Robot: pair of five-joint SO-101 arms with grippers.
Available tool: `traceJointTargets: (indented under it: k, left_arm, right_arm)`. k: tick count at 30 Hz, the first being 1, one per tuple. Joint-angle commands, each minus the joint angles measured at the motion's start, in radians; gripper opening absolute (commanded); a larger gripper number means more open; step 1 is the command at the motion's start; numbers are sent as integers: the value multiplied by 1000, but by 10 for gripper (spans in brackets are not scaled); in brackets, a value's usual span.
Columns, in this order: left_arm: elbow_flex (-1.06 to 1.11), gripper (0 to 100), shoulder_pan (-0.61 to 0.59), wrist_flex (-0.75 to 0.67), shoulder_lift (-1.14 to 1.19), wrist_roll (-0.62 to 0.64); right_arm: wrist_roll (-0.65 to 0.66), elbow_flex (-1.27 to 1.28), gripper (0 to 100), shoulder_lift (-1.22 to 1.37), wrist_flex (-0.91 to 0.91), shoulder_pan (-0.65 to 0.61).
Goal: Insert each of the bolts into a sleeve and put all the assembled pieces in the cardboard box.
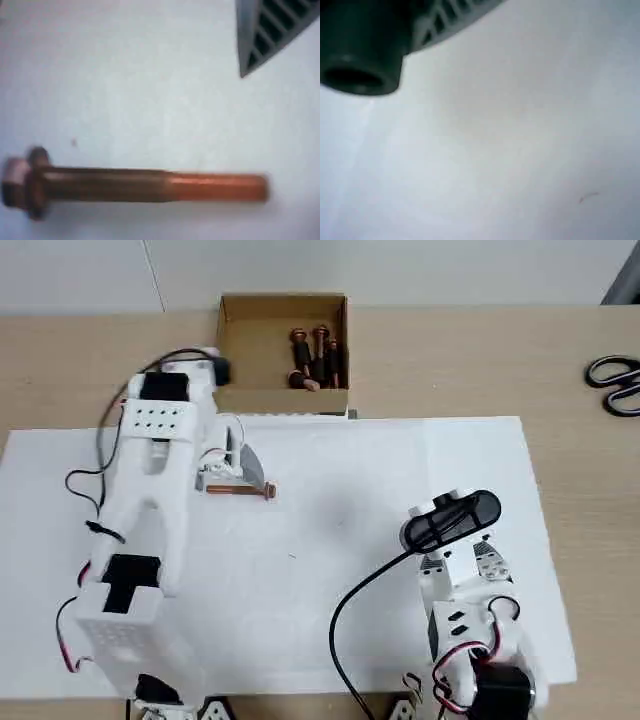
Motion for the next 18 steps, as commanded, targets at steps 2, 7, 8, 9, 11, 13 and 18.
traceJointTargets:
  k: [2,7,8,9,11,13,18]
  left_arm:
    - [-30,313,-3,-32,-58,-376]
    - [-31,313,-31,-34,-60,-509]
    - [-31,313,-40,-40,-60,-532]
    - [-30,313,-52,-40,-58,-566]
    - [-31,313,-57,-52,-52,-655]
    - [-31,313,-60,-107,-31,-764]
    - [-31,313,-54,-187,46,-979]
  right_arm:
    - [-9,-6,4,2,-15,12]
    - [-9,-6,4,2,-15,12]
    - [-9,-6,4,2,-15,12]
    - [-9,-6,4,2,-15,12]
    - [-9,-6,4,2,-15,12]
    - [-9,-6,4,2,-15,12]
    - [-8,-6,4,2,-15,12]
